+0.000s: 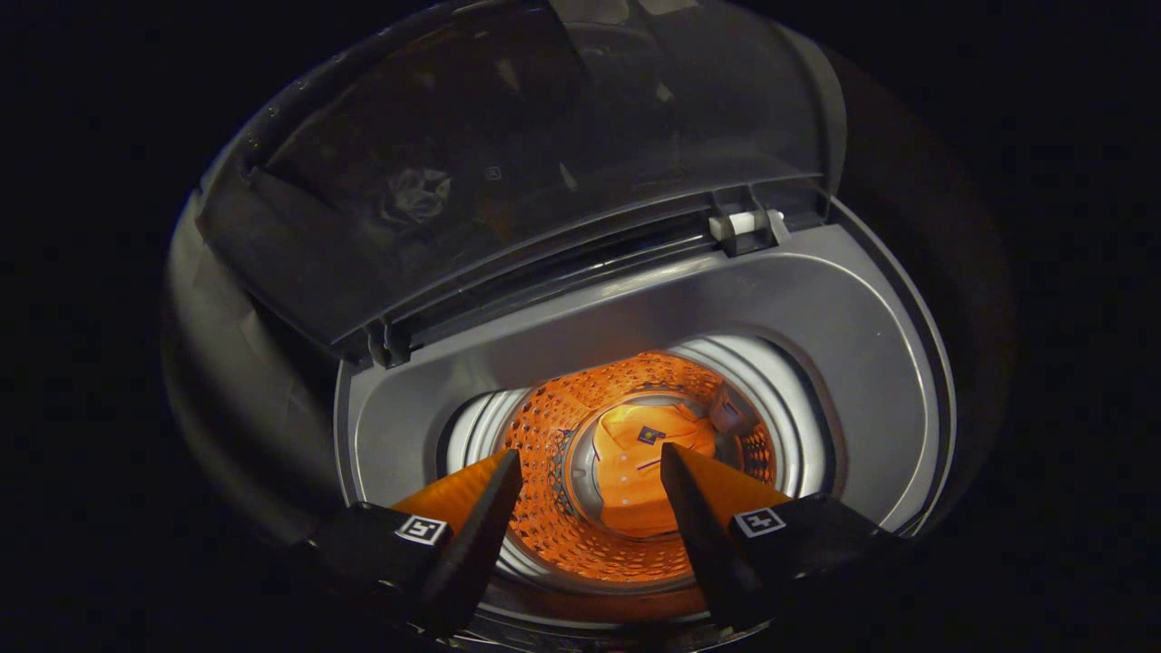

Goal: Put the clothes into the washing machine and then close the washing machine lid.

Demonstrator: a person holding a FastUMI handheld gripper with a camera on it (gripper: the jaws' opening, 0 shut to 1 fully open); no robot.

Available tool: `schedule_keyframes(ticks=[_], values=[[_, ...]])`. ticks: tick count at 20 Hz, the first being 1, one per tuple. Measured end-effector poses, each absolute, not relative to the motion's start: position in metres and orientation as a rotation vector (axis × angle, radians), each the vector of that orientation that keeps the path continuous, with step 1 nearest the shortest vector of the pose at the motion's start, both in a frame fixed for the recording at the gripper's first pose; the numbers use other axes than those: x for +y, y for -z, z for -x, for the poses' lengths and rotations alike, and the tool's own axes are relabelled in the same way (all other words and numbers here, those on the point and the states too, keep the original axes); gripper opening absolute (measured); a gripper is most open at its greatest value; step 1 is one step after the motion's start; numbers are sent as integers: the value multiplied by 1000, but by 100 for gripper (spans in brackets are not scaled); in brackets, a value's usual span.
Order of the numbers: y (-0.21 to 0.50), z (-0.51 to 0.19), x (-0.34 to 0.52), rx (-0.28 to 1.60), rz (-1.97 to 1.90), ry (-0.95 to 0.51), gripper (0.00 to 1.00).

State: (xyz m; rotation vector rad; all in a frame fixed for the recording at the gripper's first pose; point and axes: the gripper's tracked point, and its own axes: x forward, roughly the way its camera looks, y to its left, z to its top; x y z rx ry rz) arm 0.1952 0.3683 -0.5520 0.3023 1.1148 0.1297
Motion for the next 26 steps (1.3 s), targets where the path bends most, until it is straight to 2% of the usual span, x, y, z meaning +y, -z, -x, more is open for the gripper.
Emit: schedule_keyframes(ticks=[4,12,19,22,26], values=[[521,-197,362,1048,-250,-139,99],[404,-213,358,846,-195,-207,99],[268,-277,368,615,-100,-261,98],[240,-314,373,581,-74,-266,98],[253,-345,373,593,-43,-255,98]])
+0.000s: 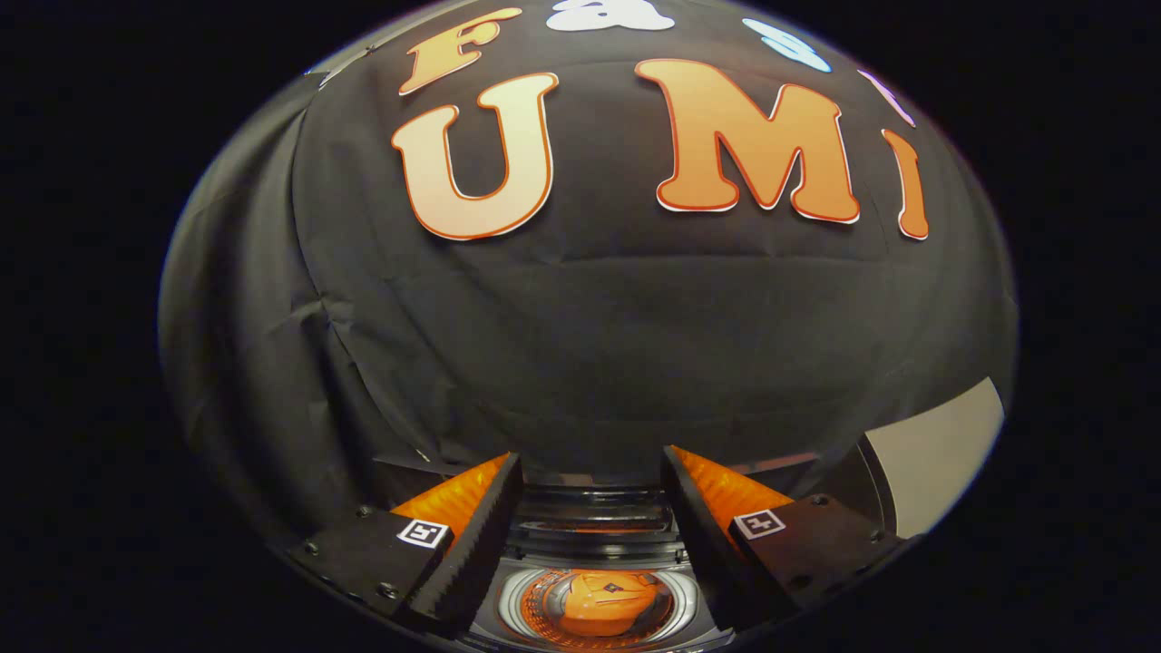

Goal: Put the clothes into the washing machine and then close the washing machine lid.

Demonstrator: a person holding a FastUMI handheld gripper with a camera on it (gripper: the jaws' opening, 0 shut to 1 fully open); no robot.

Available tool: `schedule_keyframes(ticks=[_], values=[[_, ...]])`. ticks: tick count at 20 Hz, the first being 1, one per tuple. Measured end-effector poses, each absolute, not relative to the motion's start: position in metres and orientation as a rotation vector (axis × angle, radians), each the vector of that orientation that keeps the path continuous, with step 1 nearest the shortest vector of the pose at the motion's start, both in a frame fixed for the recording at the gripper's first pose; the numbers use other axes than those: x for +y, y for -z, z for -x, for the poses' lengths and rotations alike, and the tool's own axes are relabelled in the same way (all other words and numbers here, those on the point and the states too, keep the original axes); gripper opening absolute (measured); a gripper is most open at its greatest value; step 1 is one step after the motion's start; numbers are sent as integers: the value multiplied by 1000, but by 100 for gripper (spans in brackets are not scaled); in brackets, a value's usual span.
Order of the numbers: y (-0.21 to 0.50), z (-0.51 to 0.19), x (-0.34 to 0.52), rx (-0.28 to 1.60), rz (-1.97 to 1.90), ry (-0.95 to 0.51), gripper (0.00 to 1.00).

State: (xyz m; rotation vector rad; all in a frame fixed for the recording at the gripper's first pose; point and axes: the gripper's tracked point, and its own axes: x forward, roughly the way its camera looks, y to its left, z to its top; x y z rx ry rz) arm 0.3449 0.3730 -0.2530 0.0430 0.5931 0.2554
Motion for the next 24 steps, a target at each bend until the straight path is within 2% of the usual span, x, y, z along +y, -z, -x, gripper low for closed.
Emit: schedule_keyframes(ticks=[7,24], values=[[280,-381,366,617,-32,-200,99],[280,-295,351,496,5,-195,99]])
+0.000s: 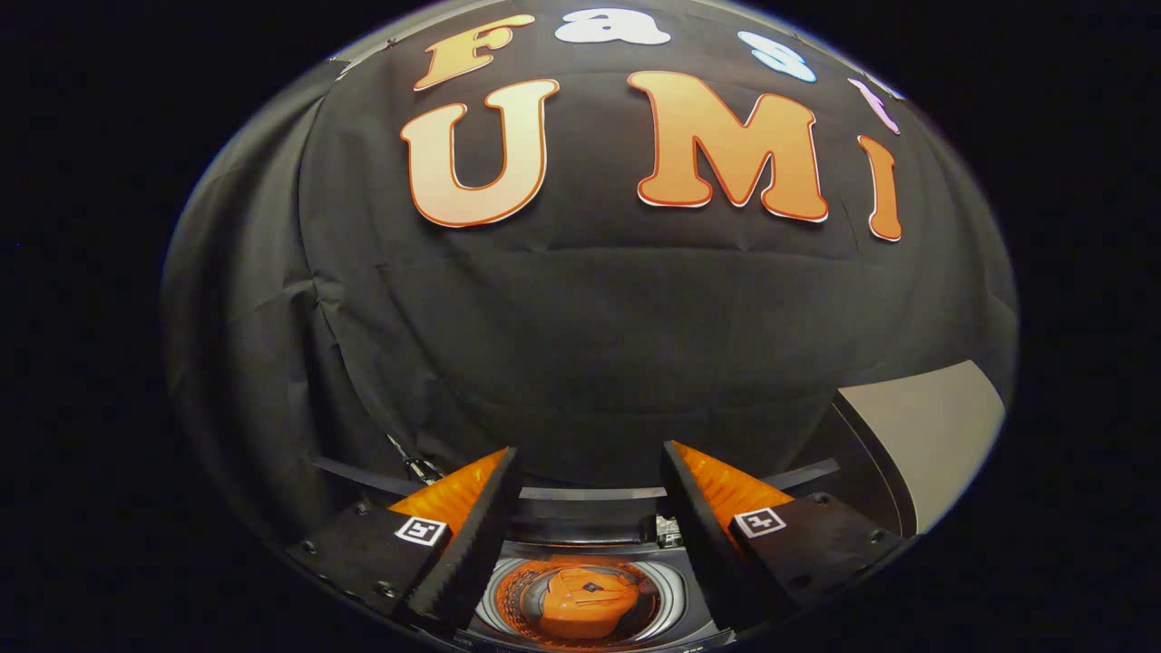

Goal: Put the clothes into the washing machine and then close the washing machine lid.

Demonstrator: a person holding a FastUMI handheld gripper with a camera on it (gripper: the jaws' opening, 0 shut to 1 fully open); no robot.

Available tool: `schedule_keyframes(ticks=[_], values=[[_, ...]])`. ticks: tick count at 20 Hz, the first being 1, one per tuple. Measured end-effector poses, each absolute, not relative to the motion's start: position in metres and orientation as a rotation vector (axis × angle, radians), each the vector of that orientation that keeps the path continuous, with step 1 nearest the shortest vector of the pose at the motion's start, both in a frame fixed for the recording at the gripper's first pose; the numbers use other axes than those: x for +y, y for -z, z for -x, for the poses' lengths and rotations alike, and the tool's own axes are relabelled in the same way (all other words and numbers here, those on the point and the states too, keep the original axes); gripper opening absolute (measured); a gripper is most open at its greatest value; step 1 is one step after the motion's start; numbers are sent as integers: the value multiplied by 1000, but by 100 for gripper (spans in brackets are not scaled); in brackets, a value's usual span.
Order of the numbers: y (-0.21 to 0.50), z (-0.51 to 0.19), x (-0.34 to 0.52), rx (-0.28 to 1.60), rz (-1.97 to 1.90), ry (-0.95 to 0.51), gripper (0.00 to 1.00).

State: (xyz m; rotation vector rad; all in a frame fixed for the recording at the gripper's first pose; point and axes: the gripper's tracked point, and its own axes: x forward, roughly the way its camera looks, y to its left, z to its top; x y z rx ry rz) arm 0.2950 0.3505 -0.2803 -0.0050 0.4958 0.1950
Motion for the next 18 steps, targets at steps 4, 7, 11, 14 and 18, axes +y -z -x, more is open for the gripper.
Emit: schedule_keyframes(ticks=[4,7,11,14,18], values=[[282,-285,349,471,9,-192,99],[283,-285,349,451,7,-187,99],[283,-288,348,435,7,-182,99],[283,-289,348,428,6,-184,99],[282,-293,349,387,-2,-179,99]])
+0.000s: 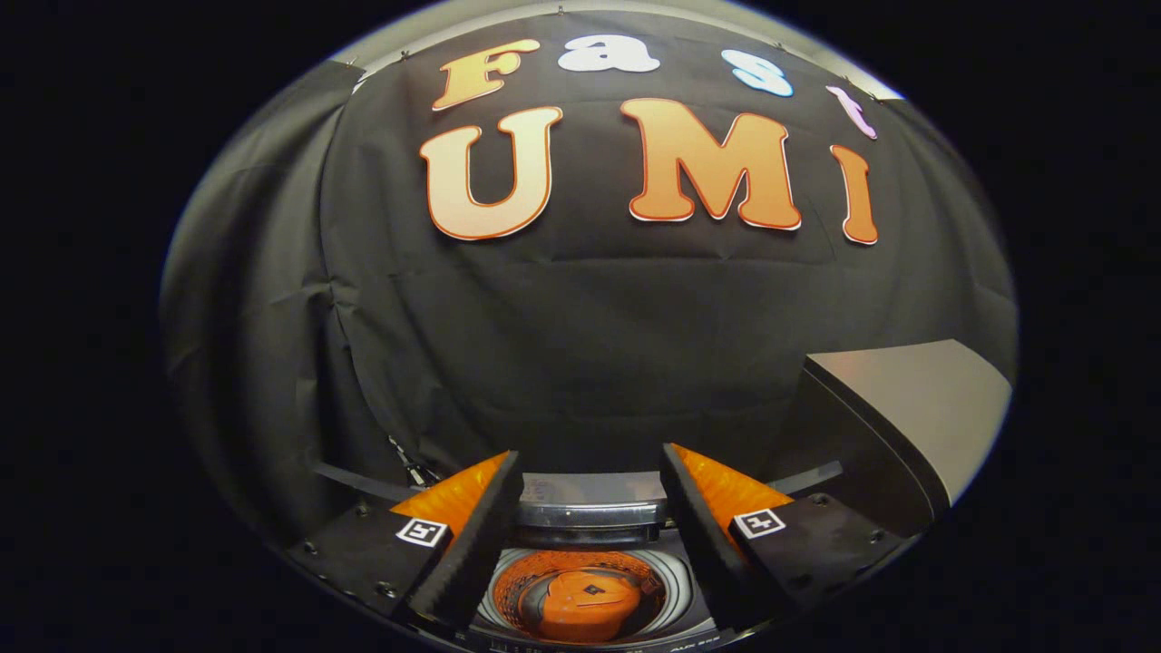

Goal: Put the clothes into the washing machine and then close the washing machine lid.

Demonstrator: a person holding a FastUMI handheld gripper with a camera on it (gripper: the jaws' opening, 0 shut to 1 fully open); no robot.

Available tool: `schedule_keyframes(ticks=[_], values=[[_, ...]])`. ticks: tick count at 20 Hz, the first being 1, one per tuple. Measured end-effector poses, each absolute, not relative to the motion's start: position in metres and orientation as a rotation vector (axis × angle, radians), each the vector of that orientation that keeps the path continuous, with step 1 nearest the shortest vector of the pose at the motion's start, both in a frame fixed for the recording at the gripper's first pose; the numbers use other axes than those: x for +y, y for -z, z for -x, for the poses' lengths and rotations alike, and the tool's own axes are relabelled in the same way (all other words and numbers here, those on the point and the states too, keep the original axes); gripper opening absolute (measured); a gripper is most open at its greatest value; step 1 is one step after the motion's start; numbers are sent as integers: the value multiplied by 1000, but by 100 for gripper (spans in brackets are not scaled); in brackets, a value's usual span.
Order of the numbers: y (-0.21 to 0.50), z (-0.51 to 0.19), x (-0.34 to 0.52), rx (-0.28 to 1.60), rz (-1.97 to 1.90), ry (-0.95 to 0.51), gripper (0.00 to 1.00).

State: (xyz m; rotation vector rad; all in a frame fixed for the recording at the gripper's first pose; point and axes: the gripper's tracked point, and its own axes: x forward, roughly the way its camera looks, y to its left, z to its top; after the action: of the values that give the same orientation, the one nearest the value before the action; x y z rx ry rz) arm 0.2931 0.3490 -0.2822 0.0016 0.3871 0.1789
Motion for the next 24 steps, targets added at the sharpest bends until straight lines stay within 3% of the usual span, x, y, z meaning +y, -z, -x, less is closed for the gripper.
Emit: schedule_keyframes(ticks=[4,11,16,24], values=[[281,-293,349,378,-2,-183,99],[305,-252,353,574,-34,-193,99],[302,-252,353,575,-23,-218,99],[181,-244,305,373,-8,-224,98]])
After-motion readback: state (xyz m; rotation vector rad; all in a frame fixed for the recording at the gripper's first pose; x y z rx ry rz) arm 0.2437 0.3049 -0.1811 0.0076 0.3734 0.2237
